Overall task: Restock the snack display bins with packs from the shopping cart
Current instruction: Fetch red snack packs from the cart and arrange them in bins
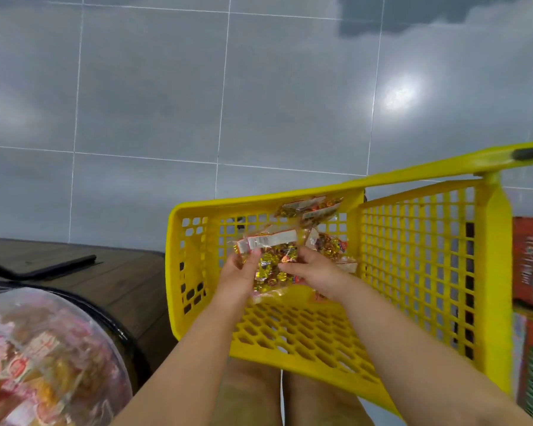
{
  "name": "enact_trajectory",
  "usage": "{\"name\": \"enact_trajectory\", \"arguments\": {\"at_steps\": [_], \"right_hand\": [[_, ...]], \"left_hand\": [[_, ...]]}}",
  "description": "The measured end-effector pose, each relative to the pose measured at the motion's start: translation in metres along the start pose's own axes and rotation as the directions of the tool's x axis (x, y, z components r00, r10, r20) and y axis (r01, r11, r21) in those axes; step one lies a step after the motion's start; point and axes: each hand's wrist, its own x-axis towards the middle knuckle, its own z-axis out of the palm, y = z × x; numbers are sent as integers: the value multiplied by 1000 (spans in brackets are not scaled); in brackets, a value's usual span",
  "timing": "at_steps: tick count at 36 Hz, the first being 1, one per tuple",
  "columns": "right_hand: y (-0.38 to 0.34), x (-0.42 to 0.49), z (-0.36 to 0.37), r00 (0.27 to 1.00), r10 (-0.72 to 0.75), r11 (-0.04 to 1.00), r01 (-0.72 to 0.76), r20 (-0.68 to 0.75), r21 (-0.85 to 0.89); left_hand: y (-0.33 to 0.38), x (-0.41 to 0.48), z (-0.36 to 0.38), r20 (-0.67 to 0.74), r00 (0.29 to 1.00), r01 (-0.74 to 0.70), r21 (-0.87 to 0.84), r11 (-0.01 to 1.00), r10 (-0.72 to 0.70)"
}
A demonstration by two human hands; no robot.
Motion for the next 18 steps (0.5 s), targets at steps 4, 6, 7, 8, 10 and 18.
{"name": "enact_trajectory", "arguments": {"at_steps": [4,6,7,8,10,18], "right_hand": [[3,-1,1,999,-1,990,9,54,-139],[11,3,-10,998,44,989,-36,48,-141],[15,7,-17,997,49,979,-58,-52,-197],[19,11,-25,978,35,951,-95,-203,-295],[28,17,-42,891,-57,820,-215,-450,-530],[42,21,-63,958,21,236,-284,-287,-929]], "left_hand": [[-1,4,0,12,1000,-17,73,997,16],[-4,7,-4,1,1000,-20,72,997,20],[-7,8,-5,-9,1000,-25,71,997,25],[-7,8,-6,-28,999,-23,76,997,25],[-9,9,-6,-71,997,-21,90,996,27],[-21,13,-1,-126,992,2,147,989,17]]}}
